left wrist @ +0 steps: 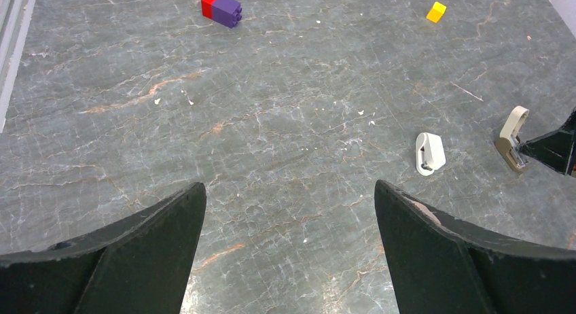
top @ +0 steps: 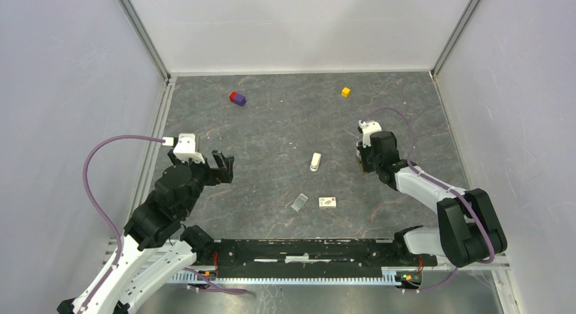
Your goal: Load the staples into the stapler
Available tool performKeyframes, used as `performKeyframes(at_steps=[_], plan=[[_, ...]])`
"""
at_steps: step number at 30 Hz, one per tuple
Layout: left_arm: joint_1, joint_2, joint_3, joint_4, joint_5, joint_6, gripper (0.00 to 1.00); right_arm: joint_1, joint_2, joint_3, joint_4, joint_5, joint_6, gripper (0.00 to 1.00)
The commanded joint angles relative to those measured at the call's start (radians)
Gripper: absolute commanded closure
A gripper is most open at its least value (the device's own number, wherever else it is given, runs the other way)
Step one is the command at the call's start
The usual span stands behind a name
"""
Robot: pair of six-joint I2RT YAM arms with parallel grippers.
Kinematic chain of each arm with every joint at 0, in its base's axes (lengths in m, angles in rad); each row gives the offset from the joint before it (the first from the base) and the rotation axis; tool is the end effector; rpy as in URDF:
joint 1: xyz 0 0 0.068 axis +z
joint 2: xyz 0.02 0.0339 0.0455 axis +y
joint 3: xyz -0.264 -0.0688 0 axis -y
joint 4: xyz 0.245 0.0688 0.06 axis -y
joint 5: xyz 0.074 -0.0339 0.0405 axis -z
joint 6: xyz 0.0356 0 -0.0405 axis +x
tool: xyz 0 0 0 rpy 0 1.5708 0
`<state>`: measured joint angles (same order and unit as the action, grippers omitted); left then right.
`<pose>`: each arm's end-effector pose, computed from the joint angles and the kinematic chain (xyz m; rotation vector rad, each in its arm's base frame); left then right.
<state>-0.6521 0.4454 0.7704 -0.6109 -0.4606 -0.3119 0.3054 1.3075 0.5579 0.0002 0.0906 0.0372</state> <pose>0.0862 -0.0459 0.3325 -0.0066 1.8334 -0.2513 0.2410 0.0726 0.1708 -0.2644 2.3022 0.0685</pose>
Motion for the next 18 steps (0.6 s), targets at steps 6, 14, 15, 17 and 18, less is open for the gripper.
performKeyframes(at_steps=[6,14,15,17,18], plan=[[0.000,0.003,0.002,0.032,0.007,0.056,0.00,-0.004,0.012,-0.010,0.040,0.006,0.013,0.79],[0.000,0.002,0.001,0.032,0.007,0.057,0.00,-0.005,0.019,-0.013,0.042,0.009,0.013,0.79],[0.000,0.001,0.001,0.032,0.007,0.057,0.00,-0.005,0.019,-0.015,0.044,0.008,0.013,0.79],[0.000,0.003,0.001,0.031,0.007,0.057,0.00,-0.005,0.021,-0.019,0.047,0.009,0.012,0.79],[0.000,0.002,0.001,0.031,0.007,0.058,0.00,-0.005,0.021,-0.019,0.047,0.011,0.013,0.79]])
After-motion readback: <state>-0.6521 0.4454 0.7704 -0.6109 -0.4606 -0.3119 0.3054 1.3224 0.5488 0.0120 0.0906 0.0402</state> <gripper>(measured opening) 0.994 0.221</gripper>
